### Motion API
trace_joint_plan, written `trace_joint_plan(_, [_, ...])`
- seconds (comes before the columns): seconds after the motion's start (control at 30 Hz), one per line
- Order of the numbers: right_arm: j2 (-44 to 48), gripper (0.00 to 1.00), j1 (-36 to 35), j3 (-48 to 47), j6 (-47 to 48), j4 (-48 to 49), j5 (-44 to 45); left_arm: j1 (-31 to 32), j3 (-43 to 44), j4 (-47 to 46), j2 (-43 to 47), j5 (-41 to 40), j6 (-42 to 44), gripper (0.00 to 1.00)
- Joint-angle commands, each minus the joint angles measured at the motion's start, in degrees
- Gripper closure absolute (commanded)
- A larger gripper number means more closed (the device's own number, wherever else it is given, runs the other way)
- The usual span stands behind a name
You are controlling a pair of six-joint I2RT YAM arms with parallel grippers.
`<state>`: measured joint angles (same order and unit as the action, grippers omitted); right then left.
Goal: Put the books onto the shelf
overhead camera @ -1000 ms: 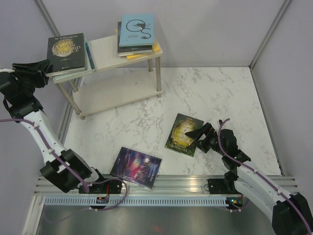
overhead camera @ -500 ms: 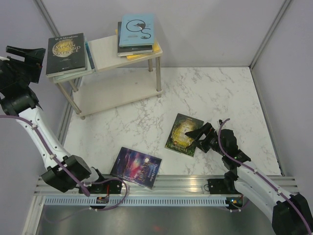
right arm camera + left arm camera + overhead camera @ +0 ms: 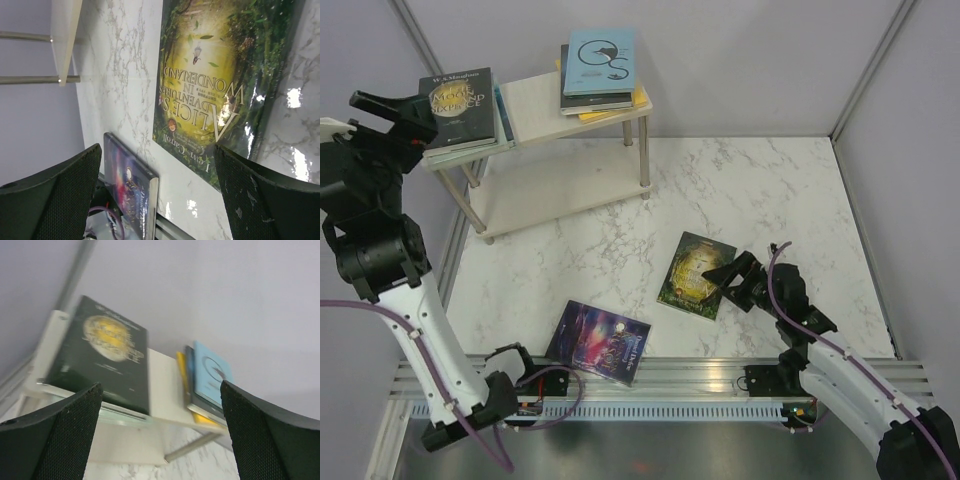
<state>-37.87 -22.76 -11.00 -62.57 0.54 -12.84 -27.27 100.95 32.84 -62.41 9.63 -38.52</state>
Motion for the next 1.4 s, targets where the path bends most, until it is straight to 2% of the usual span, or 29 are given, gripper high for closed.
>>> trace_joint_plan(0.0, [-0.18,0.05,0.09,-5.33,5.08,-4.66,5.62,8.33,1.19,-1.2,1.59,3.96,6.17,0.0])
trace_joint_plan(0.07, [-2.47,0.04,0.09,-7.44,7.35,-8.59,8.08,11.78,-1.27,-1.11,1.33,6.53,7.49,0.0])
trace_joint_plan(0.17, [-7.47,0.04,0.09,-12.01,9.65,-14.13,13.7,21.18,-6.54,-0.67,1.15,7.51,9.78,0.0])
trace_joint_plan(0.2, [-8.96,0.04,0.18,-13.68,10.09,-14.94,14.5,26.6,-8.12,-0.59,1.15,6.21,10.3,0.0])
trace_joint_plan(0.27, [-12.83,0.03,0.09,-14.74,10.53,-16.09,16.27,33.39,-12.78,-0.5,0.8,4.36,11.8,0.0])
trace_joint_plan(0.3, [-13.89,0.03,0.09,-15.27,10.62,-16.18,16.53,39.51,-14.27,-0.5,0.45,2.61,11.98,0.0])
trace_joint_plan(0.37, [-16.79,0.03,0.18,-15.45,10.45,-16.09,17.32,46.13,-18.4,-0.41,-1.12,0.67,12.33,0.0])
trace_joint_plan(0.4, [-17.5,0.03,0.18,-15.62,10.27,-16.09,17.67,52.69,-19.55,-0.5,-3.05,-2.39,12.51,0.0])
trace_joint_plan(0.5, [-20.22,0.03,0.26,-16.15,10.18,-16.01,18.73,62.56,-23.33,-1.28,-6.92,-7.76,11.72,0.01])
trace_joint_plan(0.53, [-20.58,0.03,0.35,-16.33,10.18,-16.0,18.9,64.08,-25.51,-2.94,-7.46,-8.3,10.41,0.01])
trace_joint_plan(0.73, [-23.74,0.03,1.23,-17.56,11.24,-15.57,22.51,66.73,-39.22,-14.02,-10.44,-3.39,4.43,0.01])
trace_joint_plan(0.93, [-31.56,0.04,2.37,-18.62,11.59,-12.67,21.29,67.52,-46.44,-21.58,-14.49,-5.58,3.1,0.02])
trace_joint_plan(1.13, [-35.26,0.07,2.11,-11.77,8.95,-3.19,14.61,67.52,-46.63,-29.14,-23.44,-5.85,3.19,0.02])
trace_joint_plan(1.37, [-35.0,0.13,-0.61,-7.2,7.73,-2.38,13.81,67.69,-39.43,-35.03,-39.35,-4.54,2.84,0.04])
